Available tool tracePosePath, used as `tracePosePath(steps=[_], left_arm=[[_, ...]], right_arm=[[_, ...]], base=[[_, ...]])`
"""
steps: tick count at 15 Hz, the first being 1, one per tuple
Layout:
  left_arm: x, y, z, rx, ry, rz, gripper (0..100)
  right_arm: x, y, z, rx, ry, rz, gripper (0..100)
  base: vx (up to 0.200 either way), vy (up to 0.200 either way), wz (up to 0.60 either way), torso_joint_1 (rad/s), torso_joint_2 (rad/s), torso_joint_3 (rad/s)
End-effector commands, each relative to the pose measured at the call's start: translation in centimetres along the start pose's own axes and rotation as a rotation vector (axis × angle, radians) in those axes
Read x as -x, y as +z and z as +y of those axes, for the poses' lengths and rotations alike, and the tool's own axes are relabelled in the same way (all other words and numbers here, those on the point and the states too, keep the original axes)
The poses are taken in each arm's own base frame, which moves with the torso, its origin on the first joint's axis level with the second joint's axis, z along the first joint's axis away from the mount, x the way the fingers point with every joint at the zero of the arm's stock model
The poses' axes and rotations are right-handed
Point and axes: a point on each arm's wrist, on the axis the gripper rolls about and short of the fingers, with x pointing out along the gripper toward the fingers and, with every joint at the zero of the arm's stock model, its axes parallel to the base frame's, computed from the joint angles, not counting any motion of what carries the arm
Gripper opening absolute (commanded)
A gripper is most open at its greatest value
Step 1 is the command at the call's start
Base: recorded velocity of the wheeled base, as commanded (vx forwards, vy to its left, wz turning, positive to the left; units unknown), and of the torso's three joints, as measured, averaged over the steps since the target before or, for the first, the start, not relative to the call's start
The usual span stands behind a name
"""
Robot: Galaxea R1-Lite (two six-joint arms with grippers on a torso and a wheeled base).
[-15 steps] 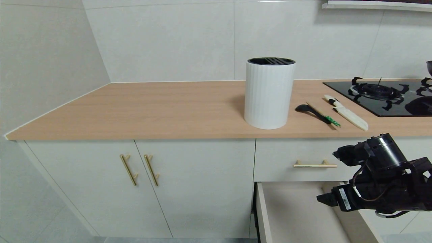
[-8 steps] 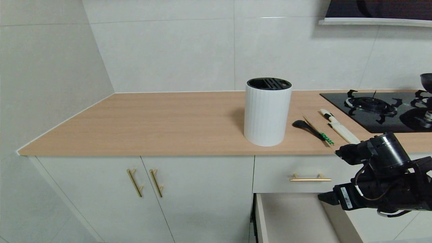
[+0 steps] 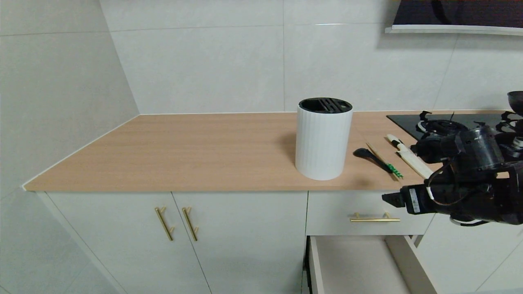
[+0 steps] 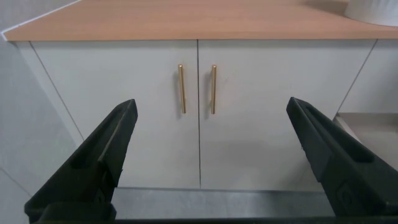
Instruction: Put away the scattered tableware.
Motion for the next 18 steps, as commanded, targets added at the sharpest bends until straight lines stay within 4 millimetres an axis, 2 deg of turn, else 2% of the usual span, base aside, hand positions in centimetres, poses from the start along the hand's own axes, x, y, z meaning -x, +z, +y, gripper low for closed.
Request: tracePosePath(steps=[1, 6, 10, 11, 14, 18], left_arm=[[0.0, 0.0, 0.0, 0.0, -0.001, 0.002, 100], [0.0, 0.0, 0.0, 0.0, 0.001, 0.002, 100], [0.0, 0.0, 0.0, 0.0, 0.001, 0.002, 100], [0.0, 0.0, 0.0, 0.0, 0.001, 0.002, 100], [0.0, 0.0, 0.0, 0.0, 0.001, 0.002, 100], [0.0, 0.0, 0.0, 0.0, 0.001, 0.002, 100]], right_arm=[[-0.7, 1.5, 0.2, -0.012, -0.002, -0.03, 100], [-3.0, 4.0, -0.3, -0.045, -0.033, -0.069, 100], [-4.8, 4.5, -1.2, -0.067, -0.064, -0.076, 100], [-5.1, 4.5, -1.5, -0.074, -0.071, -0.074, 100], [-8.8, 3.7, -3.8, -0.066, -0.138, -0.075, 100], [-9.5, 3.1, -3.8, -0.052, -0.137, -0.076, 100]], base=[[0.0, 0.0, 0.0, 0.0, 0.0, 0.0], [0.0, 0.0, 0.0, 0.0, 0.0, 0.0], [0.0, 0.0, 0.0, 0.0, 0.0, 0.0], [0.0, 0.0, 0.0, 0.0, 0.0, 0.0], [0.0, 0.0, 0.0, 0.0, 0.0, 0.0], [0.0, 0.0, 0.0, 0.0, 0.0, 0.0]])
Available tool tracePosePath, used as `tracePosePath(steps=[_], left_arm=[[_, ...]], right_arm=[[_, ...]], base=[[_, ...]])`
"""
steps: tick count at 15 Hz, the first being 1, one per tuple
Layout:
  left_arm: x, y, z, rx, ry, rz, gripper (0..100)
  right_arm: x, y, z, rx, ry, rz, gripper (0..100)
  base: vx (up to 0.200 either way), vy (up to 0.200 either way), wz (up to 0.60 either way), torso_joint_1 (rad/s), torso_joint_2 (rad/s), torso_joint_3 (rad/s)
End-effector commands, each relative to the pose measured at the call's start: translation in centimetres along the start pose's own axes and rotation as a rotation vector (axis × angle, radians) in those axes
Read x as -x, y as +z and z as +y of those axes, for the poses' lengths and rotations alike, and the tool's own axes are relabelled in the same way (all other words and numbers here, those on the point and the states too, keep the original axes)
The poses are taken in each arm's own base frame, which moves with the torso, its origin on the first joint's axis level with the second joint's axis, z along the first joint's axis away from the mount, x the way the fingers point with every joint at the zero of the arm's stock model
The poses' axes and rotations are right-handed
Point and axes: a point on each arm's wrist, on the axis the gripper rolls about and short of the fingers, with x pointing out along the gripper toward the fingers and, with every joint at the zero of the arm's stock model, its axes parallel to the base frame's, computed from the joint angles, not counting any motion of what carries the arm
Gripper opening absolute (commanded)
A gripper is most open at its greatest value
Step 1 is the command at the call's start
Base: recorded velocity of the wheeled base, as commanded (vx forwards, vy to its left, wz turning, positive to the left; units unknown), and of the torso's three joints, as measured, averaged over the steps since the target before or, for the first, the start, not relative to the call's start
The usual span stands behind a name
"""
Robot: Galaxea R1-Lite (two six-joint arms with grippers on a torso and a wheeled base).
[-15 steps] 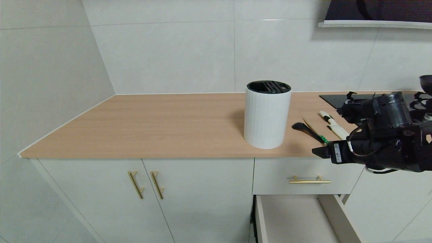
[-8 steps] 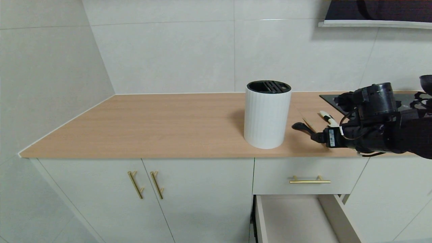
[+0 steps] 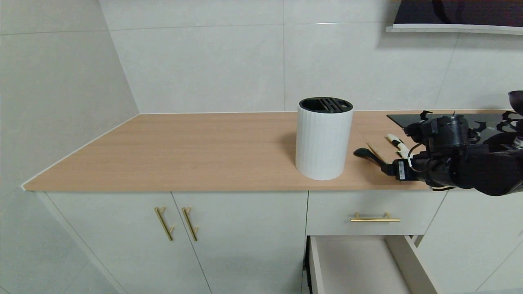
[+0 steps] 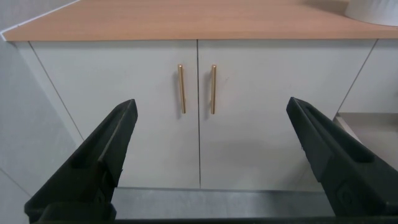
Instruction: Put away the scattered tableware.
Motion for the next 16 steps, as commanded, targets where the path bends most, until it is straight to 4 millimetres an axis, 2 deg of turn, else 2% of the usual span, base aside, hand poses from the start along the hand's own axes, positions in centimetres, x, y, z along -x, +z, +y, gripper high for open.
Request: tracePosePath(steps=[1, 10, 11, 16], left_arm=[[-0.01, 0.01, 0.0, 0.0, 0.0, 0.001, 100], [-0.01, 0.01, 0.0, 0.0, 0.0, 0.001, 100], [-0.01, 0.01, 0.0, 0.0, 0.0, 0.001, 100], [-0.01, 0.01, 0.0, 0.0, 0.0, 0.001, 100]], right_arm=[[-0.83, -0.71, 0.11, 0.007, -0.003, 0.029, 100], [-1.47, -1.11, 0.25, 0.012, -0.007, 0.042, 100], [-1.53, -1.04, 0.27, 0.009, -0.006, 0.03, 0], [-1.77, -1.23, 0.44, 0.011, -0.004, 0.036, 0]], base=[[0.0, 0.0, 0.0, 0.0, 0.0, 0.0], [0.0, 0.0, 0.0, 0.0, 0.0, 0.0], [0.0, 0.0, 0.0, 0.0, 0.0, 0.0], [0.0, 0.0, 0.0, 0.0, 0.0, 0.0]])
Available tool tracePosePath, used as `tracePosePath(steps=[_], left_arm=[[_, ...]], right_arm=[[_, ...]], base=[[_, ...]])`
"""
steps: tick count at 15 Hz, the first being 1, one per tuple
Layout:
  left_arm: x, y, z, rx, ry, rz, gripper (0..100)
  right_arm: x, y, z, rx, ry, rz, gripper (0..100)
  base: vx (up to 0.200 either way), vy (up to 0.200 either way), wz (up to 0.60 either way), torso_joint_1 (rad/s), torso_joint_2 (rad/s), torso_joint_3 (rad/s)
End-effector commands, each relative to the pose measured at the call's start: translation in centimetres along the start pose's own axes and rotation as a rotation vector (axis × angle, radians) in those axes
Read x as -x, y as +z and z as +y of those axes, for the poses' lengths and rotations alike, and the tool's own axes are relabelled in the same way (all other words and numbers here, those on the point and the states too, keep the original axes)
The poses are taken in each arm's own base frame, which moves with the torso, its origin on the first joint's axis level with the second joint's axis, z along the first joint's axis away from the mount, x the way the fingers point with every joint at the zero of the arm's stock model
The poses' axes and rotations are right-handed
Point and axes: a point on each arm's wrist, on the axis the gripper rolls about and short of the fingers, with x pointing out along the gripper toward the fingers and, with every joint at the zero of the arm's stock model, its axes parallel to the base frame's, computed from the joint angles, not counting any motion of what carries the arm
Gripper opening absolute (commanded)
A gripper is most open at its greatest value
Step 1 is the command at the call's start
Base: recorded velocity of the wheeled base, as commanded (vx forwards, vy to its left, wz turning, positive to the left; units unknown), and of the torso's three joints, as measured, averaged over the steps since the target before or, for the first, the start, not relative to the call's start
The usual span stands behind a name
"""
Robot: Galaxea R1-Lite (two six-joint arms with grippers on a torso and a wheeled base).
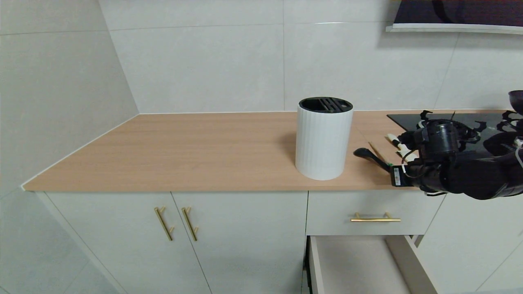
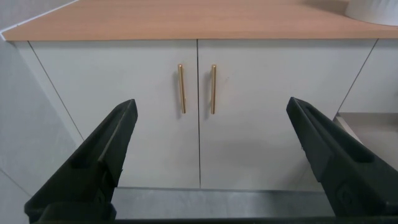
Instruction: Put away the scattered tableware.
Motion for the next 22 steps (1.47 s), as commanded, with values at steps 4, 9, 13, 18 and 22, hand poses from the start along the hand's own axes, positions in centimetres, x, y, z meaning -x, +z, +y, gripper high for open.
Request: tracePosePath(steps=[4, 9, 13, 18, 22], left_arm=[[0.0, 0.0, 0.0, 0.0, 0.001, 0.002, 100], [0.0, 0.0, 0.0, 0.0, 0.001, 0.002, 100], [0.0, 0.0, 0.0, 0.0, 0.001, 0.002, 100], [0.0, 0.0, 0.0, 0.0, 0.001, 0.002, 100], [0.0, 0.0, 0.0, 0.0, -0.001, 0.002, 100]], right_arm=[[0.3, 0.2, 0.0, -0.003, 0.0, -0.011, 0], [5.5, 2.3, -1.2, -0.033, 0.052, -0.124, 0], [10.8, 2.4, -1.7, -0.031, 0.09, -0.195, 0], [18.1, 1.3, -3.6, -0.02, 0.154, -0.182, 0], [23.2, -0.1, -4.9, 0.009, 0.276, -0.079, 0]], base=[[0.0, 0.0, 0.0, 0.0, 0.0, 0.0], [0.0, 0.0, 0.0, 0.0, 0.0, 0.0], [0.0, 0.0, 0.0, 0.0, 0.0, 0.0], [0.0, 0.0, 0.0, 0.0, 0.0, 0.0], [0.0, 0.0, 0.0, 0.0, 0.0, 0.0]])
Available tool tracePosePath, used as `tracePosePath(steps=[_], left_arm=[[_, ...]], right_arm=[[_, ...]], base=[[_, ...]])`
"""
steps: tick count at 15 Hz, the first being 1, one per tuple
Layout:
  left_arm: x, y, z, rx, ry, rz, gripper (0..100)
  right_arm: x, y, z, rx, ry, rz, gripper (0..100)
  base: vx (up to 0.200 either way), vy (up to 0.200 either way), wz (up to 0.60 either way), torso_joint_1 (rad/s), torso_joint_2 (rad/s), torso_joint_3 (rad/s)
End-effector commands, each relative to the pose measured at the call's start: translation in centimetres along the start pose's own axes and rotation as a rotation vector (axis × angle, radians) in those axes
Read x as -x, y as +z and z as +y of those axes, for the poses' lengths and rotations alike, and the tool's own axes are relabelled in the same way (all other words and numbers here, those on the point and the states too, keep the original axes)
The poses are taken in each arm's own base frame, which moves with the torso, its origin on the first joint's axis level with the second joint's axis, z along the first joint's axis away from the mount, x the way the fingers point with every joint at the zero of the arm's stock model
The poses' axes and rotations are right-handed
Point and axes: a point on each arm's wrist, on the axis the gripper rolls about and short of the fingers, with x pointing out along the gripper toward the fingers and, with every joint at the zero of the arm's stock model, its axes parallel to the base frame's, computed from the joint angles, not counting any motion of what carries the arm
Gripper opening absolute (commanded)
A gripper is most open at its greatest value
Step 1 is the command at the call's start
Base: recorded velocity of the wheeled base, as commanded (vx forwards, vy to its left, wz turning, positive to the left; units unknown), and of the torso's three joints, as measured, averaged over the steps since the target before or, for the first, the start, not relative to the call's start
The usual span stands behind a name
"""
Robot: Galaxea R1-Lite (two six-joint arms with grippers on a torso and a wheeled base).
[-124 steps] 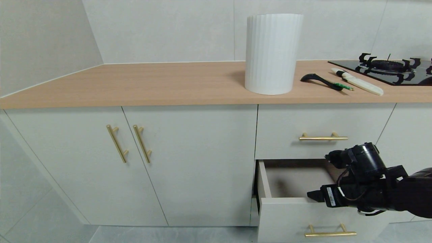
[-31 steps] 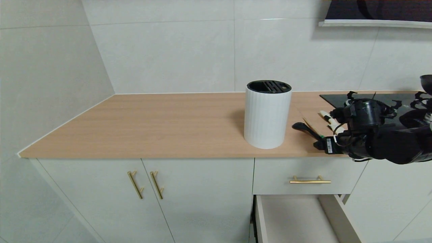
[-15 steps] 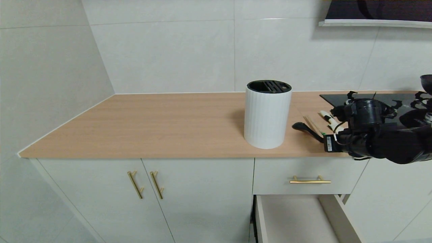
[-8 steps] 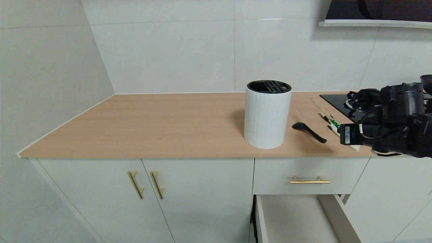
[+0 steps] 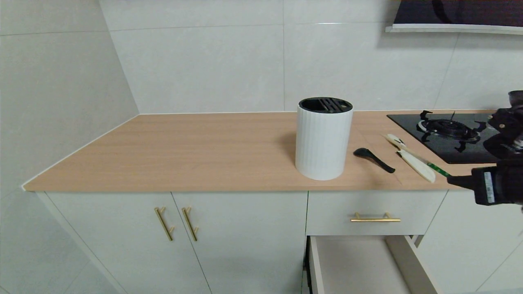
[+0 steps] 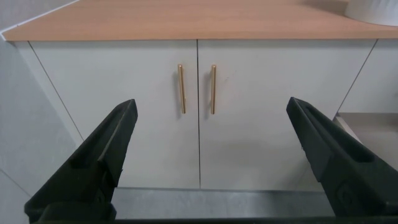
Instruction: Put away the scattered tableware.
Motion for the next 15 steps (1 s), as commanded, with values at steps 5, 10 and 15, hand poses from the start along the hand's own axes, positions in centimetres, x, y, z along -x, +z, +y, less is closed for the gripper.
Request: tracePosePath(steps=[5, 10, 15], left_arm=[[0.0, 0.0, 0.0, 0.0, 0.001, 0.002, 100], [0.0, 0.0, 0.0, 0.0, 0.001, 0.002, 100], [0.0, 0.0, 0.0, 0.0, 0.001, 0.002, 100]], right_arm=[[4.9, -1.9, 0.1, 0.056, 0.195, 0.08, 0], [3.6, -3.2, 0.4, 0.127, 0.217, 0.146, 0], [2.7, -4.0, 1.3, 0.164, 0.264, 0.2, 0]], base=[[0.0, 0.0, 0.0, 0.0, 0.0, 0.0], [0.0, 0.0, 0.0, 0.0, 0.0, 0.0], [0.0, 0.0, 0.0, 0.0, 0.0, 0.0]])
